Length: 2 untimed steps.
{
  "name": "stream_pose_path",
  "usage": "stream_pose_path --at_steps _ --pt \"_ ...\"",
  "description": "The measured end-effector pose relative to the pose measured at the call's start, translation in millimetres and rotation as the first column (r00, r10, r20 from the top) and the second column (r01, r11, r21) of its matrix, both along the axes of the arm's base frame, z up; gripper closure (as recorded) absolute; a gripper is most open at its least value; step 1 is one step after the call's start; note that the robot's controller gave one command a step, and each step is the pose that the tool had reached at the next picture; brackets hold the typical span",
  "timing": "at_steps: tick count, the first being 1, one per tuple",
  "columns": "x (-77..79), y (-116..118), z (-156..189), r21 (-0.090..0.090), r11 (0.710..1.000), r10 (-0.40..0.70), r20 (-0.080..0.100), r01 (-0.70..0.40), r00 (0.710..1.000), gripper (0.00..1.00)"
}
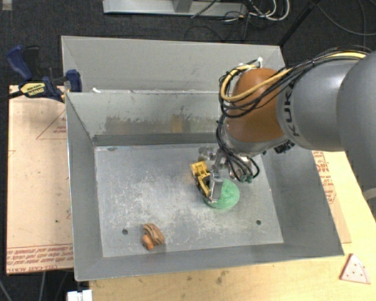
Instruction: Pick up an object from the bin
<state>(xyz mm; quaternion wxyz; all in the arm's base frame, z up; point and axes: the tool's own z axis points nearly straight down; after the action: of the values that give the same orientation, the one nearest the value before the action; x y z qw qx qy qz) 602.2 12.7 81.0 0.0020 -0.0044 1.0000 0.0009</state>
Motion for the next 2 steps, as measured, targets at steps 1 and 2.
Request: stream_pose_path --at_steps 1,2 --pt "2.8 -3.1 -4.3 0.003 1.000 0.007 -0.001 -0.007 1.000 1.00" --pt "10.2 -11.5 -5.5 0.004 0.999 0.043 -0.001 -0.043 0.999 1.00"
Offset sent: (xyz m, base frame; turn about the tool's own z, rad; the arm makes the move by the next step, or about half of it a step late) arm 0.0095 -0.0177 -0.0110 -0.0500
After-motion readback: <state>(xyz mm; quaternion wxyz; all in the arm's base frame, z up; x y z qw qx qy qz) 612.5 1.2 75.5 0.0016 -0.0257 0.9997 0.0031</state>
